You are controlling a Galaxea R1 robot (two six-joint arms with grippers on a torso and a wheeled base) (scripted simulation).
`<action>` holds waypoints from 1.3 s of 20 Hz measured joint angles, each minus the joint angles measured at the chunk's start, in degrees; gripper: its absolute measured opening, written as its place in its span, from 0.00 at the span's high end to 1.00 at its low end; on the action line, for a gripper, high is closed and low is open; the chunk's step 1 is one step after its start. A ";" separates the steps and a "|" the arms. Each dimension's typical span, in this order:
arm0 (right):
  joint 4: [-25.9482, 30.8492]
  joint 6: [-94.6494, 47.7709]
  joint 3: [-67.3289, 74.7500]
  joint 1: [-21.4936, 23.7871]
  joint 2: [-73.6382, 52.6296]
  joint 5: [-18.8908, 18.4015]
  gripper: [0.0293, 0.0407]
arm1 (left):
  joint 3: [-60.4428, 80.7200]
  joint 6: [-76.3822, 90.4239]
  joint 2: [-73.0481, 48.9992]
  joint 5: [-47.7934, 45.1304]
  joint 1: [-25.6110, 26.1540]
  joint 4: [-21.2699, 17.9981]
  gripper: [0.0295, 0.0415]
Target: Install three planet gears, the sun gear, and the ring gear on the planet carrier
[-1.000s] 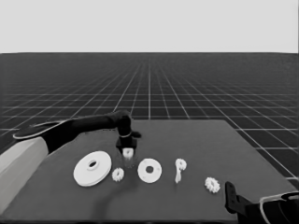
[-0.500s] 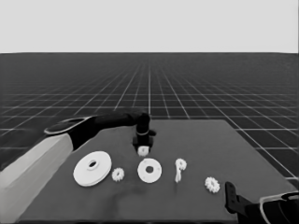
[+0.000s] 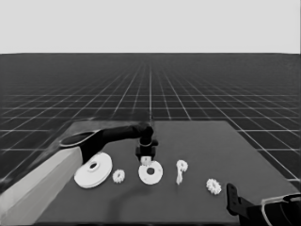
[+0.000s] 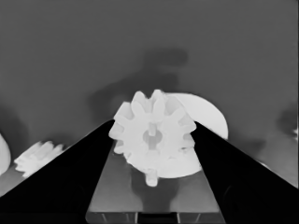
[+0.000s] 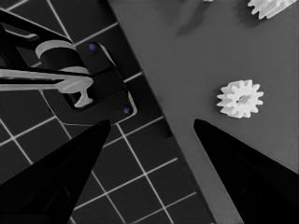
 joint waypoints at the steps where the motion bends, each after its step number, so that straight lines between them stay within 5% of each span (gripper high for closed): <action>1: 0.00 0.00 0.00 0.00 0.00 0.00 0.19 | -0.50 0.26 0.17 -0.26 0.36 0.31 0.86; 6: 0.00 0.00 0.00 0.00 0.00 0.00 0.19 | -1.14 0.59 0.39 -0.61 0.81 0.73 0.86; 8: 0.00 0.00 0.00 0.00 0.00 0.00 0.19 | -1.17 0.61 0.40 -0.63 0.83 0.75 0.36; 9: 0.00 0.00 0.00 0.00 0.00 0.00 0.19 | -1.17 0.61 0.40 -0.64 0.83 0.76 0.29; 16: 0.00 0.00 0.00 0.00 0.00 0.00 0.19 | -1.18 0.61 0.40 -0.64 0.83 0.76 0.25; 19: 0.00 0.00 0.00 0.00 0.00 0.00 0.19 | 5.18 -2.89 -1.70 2.91 -5.65 -4.73 0.25; 26: 0.00 0.00 0.00 0.00 0.00 0.00 0.19 | 5.73 -3.19 -1.84 3.52 -7.34 -6.37 0.25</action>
